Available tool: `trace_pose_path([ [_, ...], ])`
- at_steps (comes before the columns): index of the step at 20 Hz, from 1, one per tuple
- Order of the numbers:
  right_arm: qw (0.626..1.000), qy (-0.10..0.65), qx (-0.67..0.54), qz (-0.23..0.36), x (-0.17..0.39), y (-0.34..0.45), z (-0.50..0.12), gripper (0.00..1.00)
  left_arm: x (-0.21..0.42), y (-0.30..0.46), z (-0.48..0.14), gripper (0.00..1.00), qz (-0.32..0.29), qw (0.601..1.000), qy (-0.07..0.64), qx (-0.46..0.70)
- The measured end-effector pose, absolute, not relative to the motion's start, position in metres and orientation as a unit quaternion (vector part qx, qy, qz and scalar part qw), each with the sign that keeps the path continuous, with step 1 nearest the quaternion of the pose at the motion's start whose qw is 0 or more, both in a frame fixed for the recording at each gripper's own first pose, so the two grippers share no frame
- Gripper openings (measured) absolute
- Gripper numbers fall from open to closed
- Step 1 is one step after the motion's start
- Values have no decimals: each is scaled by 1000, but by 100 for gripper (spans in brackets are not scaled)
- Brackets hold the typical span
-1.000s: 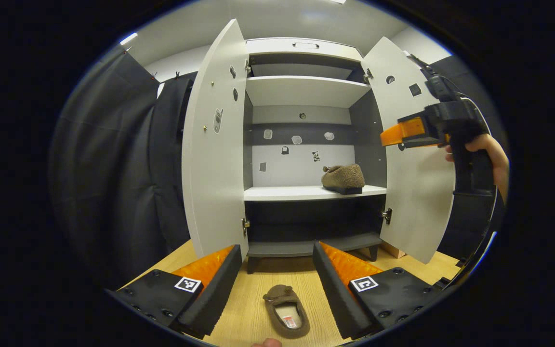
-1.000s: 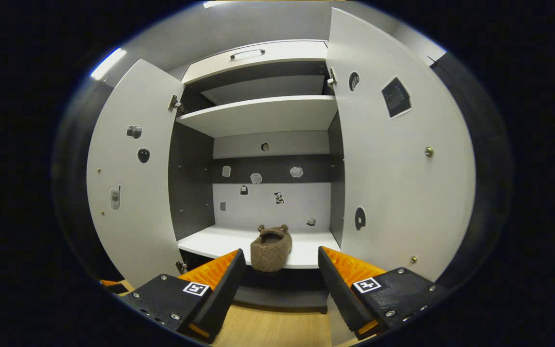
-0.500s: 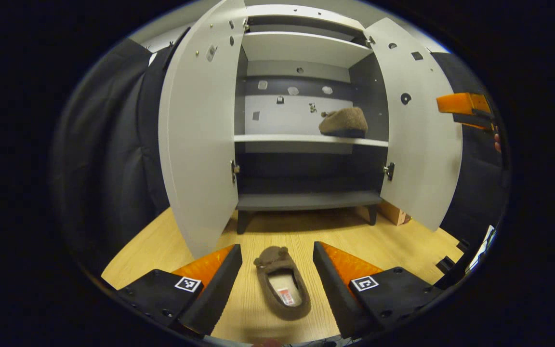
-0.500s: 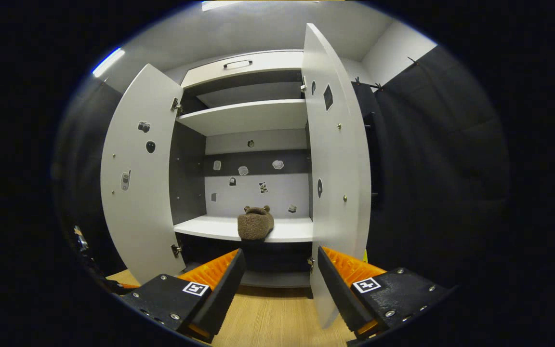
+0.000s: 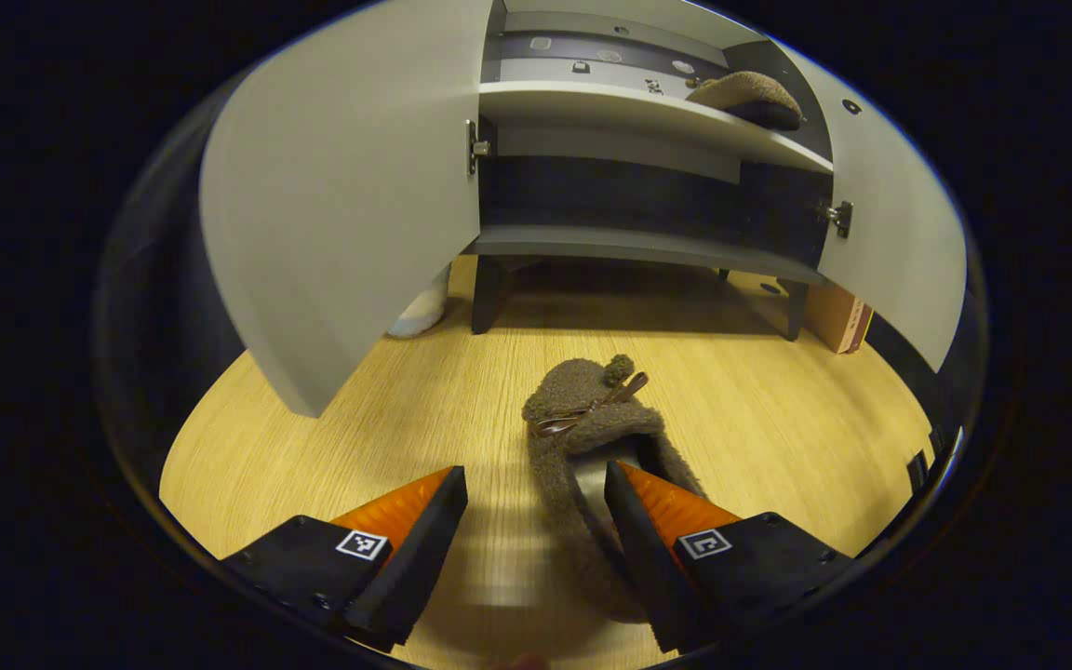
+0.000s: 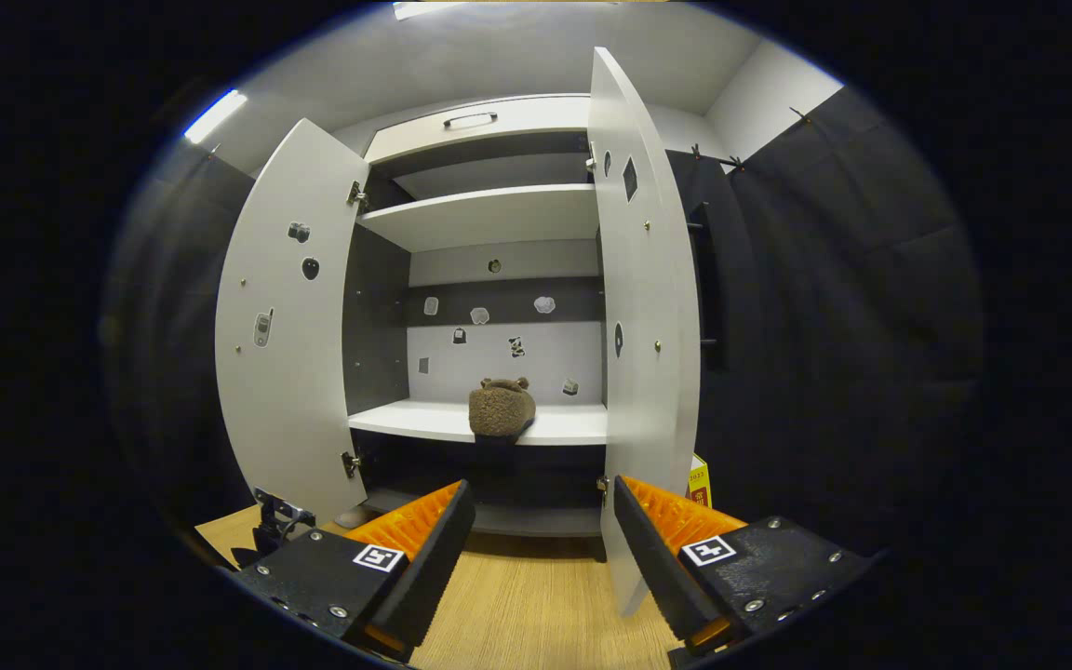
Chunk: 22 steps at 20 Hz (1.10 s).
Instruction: Grab one shoe with the right hand and put it into the shoe cabinet, grab the other shoe with the left hand and put it into the shoe cabinet; then close the right door with the right hand and the left door with the left hand.
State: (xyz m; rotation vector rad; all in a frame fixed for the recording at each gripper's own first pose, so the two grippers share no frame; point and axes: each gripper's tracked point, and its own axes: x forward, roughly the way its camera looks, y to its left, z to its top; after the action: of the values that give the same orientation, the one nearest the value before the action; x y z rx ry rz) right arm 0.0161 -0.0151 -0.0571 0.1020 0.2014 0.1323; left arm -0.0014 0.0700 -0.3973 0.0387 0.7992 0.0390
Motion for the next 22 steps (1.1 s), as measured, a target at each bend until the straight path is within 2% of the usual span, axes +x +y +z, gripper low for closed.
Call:
trace_pose_path([
  [4, 991, 116, 42, 48, 10, -28, -60, 93, 39, 73, -421, 100, 20, 928, 371, 37],
  [6, 992, 116, 30, 40, 9, -34, -58, 93, 59, 73, -406, 99, 19, 939, 342, 26],
  [11, 992, 118, 30, 39, 6, -36, -60, 93, 70, 62, -368, 81, 9, 960, 281, -3],
  [13, 991, 119, 36, 44, 6, -33, -62, 93, 67, 52, -337, 78, 5, 967, 255, -5],
  [22, 990, 104, 55, 71, 4, -20, -56, 93, 98, -3, -139, 78, -43, 993, 113, -6],
])
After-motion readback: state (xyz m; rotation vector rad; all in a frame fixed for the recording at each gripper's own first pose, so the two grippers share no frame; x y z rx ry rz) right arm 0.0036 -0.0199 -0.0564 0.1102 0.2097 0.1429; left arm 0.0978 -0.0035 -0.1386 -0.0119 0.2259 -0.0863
